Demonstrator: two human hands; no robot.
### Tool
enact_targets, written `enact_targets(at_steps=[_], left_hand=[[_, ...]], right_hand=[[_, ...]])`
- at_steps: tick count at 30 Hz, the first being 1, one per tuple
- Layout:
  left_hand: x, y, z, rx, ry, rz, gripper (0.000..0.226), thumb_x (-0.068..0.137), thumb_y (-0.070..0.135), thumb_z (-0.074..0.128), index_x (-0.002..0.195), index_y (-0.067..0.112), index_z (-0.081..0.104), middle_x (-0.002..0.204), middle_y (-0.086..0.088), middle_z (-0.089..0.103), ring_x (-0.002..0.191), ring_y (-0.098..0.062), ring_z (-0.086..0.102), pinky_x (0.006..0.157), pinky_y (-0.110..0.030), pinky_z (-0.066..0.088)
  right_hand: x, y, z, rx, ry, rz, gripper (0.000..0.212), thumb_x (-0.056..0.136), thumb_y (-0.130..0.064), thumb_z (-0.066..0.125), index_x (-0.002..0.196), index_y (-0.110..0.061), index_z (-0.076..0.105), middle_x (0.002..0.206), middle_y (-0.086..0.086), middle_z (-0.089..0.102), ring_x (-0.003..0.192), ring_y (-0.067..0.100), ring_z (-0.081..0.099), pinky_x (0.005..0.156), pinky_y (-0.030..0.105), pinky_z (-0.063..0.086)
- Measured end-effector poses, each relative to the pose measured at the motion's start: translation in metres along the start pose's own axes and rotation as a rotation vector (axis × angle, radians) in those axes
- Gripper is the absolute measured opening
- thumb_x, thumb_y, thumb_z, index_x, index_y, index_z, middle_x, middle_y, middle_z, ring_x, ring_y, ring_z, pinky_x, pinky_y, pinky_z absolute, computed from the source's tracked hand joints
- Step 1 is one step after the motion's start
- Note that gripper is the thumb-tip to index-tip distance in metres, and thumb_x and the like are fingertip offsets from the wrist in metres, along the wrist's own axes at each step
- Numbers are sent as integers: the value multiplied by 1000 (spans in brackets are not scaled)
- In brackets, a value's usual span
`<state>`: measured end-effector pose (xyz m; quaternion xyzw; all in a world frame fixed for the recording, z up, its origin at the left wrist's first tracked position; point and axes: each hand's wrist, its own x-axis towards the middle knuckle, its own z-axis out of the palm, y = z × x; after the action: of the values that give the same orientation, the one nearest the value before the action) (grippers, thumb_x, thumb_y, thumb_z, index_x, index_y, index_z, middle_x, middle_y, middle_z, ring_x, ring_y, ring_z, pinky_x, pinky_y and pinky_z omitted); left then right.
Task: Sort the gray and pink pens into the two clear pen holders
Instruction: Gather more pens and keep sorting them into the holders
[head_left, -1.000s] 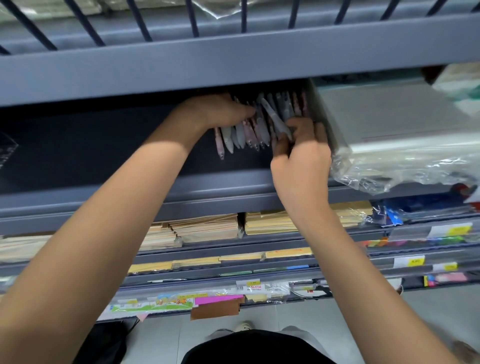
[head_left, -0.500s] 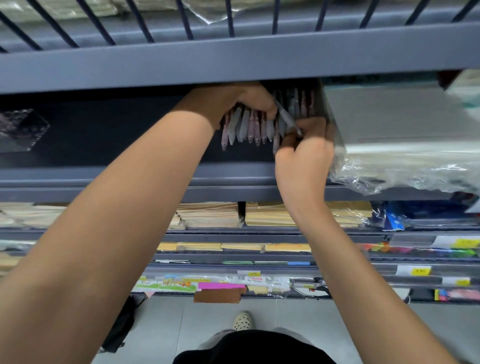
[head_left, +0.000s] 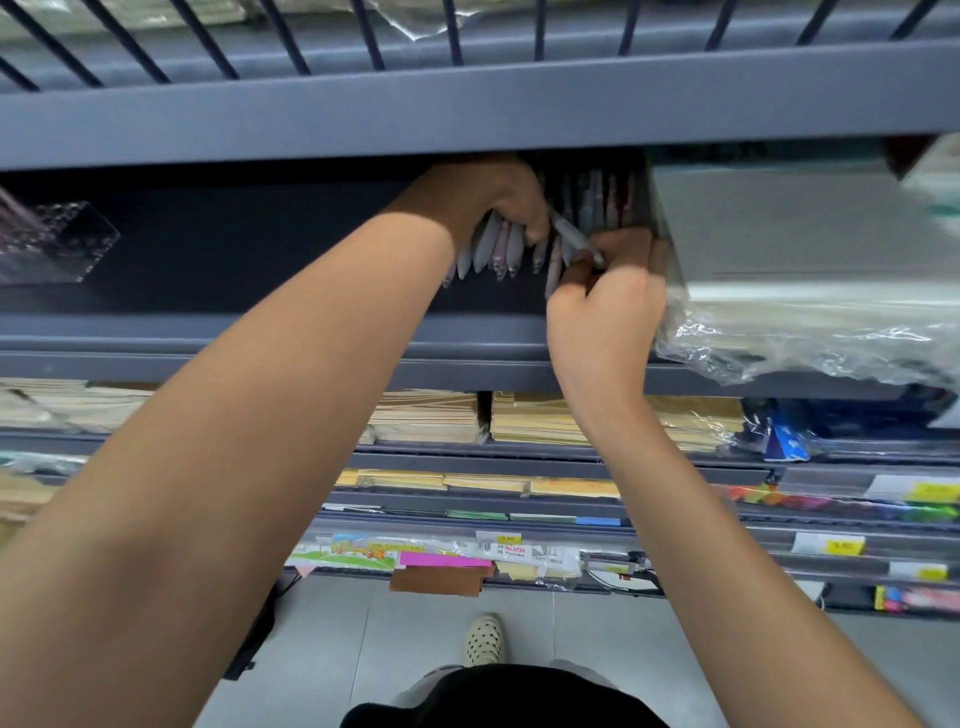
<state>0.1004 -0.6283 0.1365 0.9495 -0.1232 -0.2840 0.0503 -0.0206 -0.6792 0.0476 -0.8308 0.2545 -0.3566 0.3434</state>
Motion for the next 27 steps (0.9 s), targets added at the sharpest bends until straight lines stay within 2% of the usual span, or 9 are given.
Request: enact_targets(at_steps=[3,6,9,12,14,16,21,23,27], left_hand=[[-2,-3,-3,24,33,1,27,93,24,61,78,3,62,70,-17,63,67,-33,60,36,-45,51],[-7,-8,-7,80,56,-8,36,94,35,65,71,10,52,74,-8,52,63,-25,48,20,-25,35],[-2,-14,-10,34,46,-33,42,87,45,72,72,9,54,75,-10,57,65,-29,54,37,-25,50],[1,-11,-12,32,-67,-116,40,89,40,65,76,2,65,66,-20,70,52,-32,67,59,-41,60],[3,-11,-10,49,-88,-127,44,88,35,59,64,-1,70,58,-24,68,41,-31,64,53,-45,60],[4,-13,-8,40,-60,-93,45,88,29,57,52,4,69,54,-17,67,39,-29,61,47,-33,56],[-2,-22,-3,121,89,-83,26,79,10,61,59,-5,66,42,-14,60,29,-23,56,34,-25,46],[-2,-27,1,123,152,-84,20,77,8,60,61,-4,63,45,-13,61,40,-26,57,37,-22,45],[0,-34,11,81,327,-67,15,74,9,57,80,-3,64,77,-13,62,71,-29,59,65,-30,45]], right_hand=[[-2,-1,-1,-6,-1,15,17,85,-8,51,95,2,60,106,21,59,93,35,51,67,20,18],[-4,-2,0,-15,-39,7,20,83,-10,54,98,2,60,111,19,59,100,34,51,77,29,31],[-4,-6,0,1,-48,-32,29,84,-16,61,107,1,61,110,17,62,97,34,57,83,38,42],[-4,-8,0,5,-42,-56,28,84,-16,64,106,1,61,108,16,63,95,35,59,79,37,43],[-3,-8,0,-18,-47,-64,30,84,-17,64,108,1,60,109,16,63,97,35,59,80,36,42],[-2,-8,0,-47,-58,-65,32,85,-19,63,112,0,59,113,16,62,99,35,59,80,36,41],[-3,-8,-1,-133,-81,-110,40,89,-18,61,124,-2,52,120,18,58,98,38,59,78,38,44],[-3,-8,1,-181,-99,-121,43,89,-17,59,129,-2,50,122,18,57,94,39,61,77,38,45],[-2,-11,7,-267,-148,-161,41,89,-17,57,126,-1,49,107,22,64,86,42,65,64,34,38]])
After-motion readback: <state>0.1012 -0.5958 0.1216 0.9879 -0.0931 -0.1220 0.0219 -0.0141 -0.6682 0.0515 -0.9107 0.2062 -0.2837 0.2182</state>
